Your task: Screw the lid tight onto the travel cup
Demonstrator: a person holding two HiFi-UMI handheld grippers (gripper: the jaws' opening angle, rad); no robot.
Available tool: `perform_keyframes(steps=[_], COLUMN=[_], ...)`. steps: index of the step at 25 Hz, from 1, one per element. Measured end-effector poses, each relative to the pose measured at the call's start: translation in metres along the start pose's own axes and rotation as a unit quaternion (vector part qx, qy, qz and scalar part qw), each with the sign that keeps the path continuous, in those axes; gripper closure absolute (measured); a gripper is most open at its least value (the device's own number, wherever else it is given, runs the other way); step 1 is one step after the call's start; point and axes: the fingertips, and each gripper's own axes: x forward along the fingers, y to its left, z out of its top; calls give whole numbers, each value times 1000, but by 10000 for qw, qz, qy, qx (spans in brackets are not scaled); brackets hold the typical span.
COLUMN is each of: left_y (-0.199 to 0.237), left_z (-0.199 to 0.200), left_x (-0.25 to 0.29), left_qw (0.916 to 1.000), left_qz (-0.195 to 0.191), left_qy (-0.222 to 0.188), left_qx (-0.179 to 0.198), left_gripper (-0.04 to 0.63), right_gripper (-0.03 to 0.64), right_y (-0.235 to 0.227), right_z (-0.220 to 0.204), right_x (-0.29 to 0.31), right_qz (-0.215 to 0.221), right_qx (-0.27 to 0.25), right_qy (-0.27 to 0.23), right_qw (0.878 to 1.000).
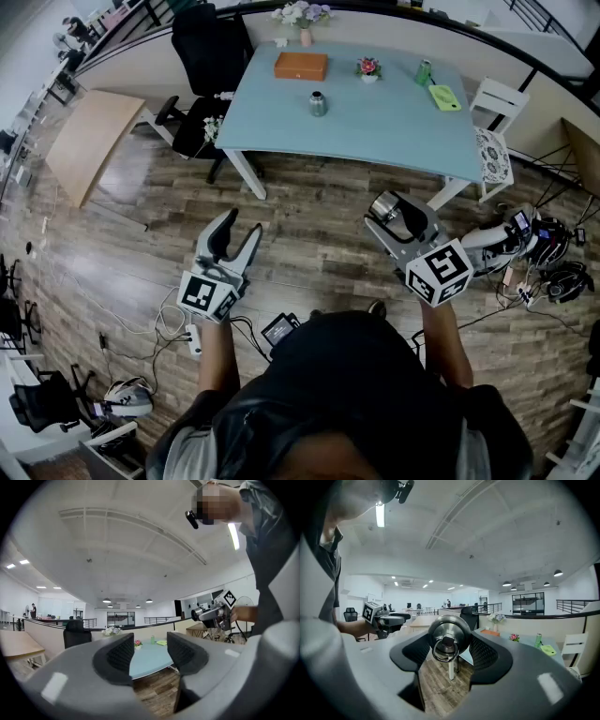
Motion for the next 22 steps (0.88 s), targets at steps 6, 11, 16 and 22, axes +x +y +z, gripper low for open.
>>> perform_keyframes(steps=[6, 11, 16, 22], left_y=[7, 17, 25, 36], left_z=[-2, -6, -14, -22], left_x=[-9, -19, -28, -39], left_qw=[10000, 9999, 9998, 9997], left_qz=[-40, -104, -192, -237], left_qy=[-26, -26, -3, -25], left_qx=[12, 12, -4, -18], left_gripper=[360, 360, 360, 360], right_gripper=[351, 351, 351, 351], right_y=[11, 24, 36, 47], right_z=[-2, -4, -6, -2], right_x=[6, 13, 22, 30], right_qz=[-45, -110, -152, -174], right_qx=[7, 42, 115, 397], right_qy=[14, 38, 27, -128], right_qw=[10000, 9999, 9998, 9990])
